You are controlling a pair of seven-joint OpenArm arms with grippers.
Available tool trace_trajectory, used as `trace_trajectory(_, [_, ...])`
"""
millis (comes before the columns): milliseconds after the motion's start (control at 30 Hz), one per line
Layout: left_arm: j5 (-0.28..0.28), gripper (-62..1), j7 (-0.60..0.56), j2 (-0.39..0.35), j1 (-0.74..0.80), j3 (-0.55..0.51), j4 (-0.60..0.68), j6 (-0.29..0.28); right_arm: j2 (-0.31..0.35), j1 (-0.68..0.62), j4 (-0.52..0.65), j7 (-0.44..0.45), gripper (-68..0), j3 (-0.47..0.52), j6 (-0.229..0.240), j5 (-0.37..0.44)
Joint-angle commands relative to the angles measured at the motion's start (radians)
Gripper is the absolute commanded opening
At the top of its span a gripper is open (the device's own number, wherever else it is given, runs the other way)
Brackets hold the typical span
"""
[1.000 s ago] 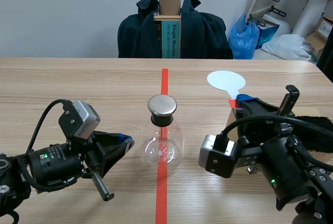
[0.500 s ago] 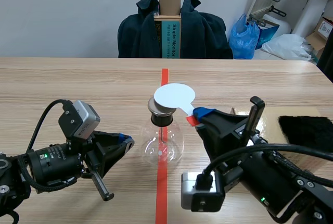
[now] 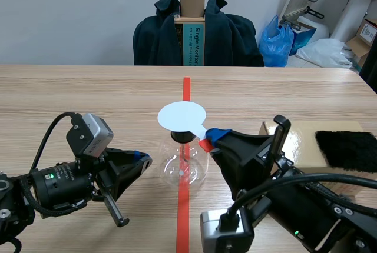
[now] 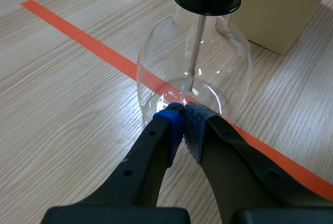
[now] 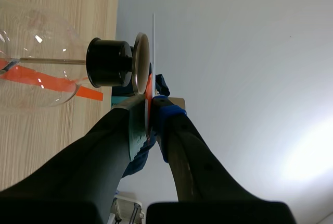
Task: Do the electroscope experiment.
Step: 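Move the plate toward and away from the electroscope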
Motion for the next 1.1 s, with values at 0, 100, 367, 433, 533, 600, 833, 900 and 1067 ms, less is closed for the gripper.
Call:
trace_trajectory(0, [-0.013, -59.3, -0.017, 0.003, -0.003, -0.001, 0.013, -0.002, 0.011, 0.014, 0.017, 0.001, -66.7, 0.009, -0.015, 0.007])
trace_trajectory(100, [-0.013, -59.3, -0.017, 0.003, -0.003, -0.001, 0.013, -0.002, 0.011, 0.014, 0.017, -0.019, -66.7, 0.009, -0.015, 0.007])
trace_trajectory(367, [-0.013, -59.3, -0.017, 0.003, -0.003, -0.001, 0.013, -0.002, 0.011, 0.014, 0.017, -0.203, -66.7, 0.009, -0.015, 0.007])
trace_trajectory(433, [-0.013, -59.3, -0.017, 0.003, -0.003, -0.001, 0.013, -0.002, 0.011, 0.014, 0.017, -0.267, -66.7, 0.009, -0.015, 0.007])
trace_trajectory(533, [-0.013, -59.3, -0.017, 0.003, -0.003, -0.001, 0.013, -0.002, 0.011, 0.014, 0.017, -0.369, -66.7, 0.009, -0.015, 0.007])
trace_trajectory(600, [-0.013, -59.3, -0.017, 0.003, -0.003, -0.001, 0.013, -0.002, 0.011, 0.014, 0.017, -0.43, -66.7, 0.009, -0.015, 0.007])
trace_trajectory(833, [-0.013, -59.3, -0.017, 0.003, -0.003, -0.001, 0.013, -0.002, 0.011, 0.014, 0.017, -0.552, -66.7, 0.009, -0.015, 0.007])
trace_trajectory(900, [-0.013, -59.3, -0.017, 0.003, -0.003, -0.001, 0.013, -0.002, 0.011, 0.014, 0.017, -0.556, -66.7, 0.009, -0.015, 0.007])
trace_trajectory(1067, [-0.013, -59.3, -0.017, 0.003, -0.003, -0.001, 0.013, -0.002, 0.011, 0.014, 0.017, -0.49, -66.7, 0.009, -0.015, 0.007])
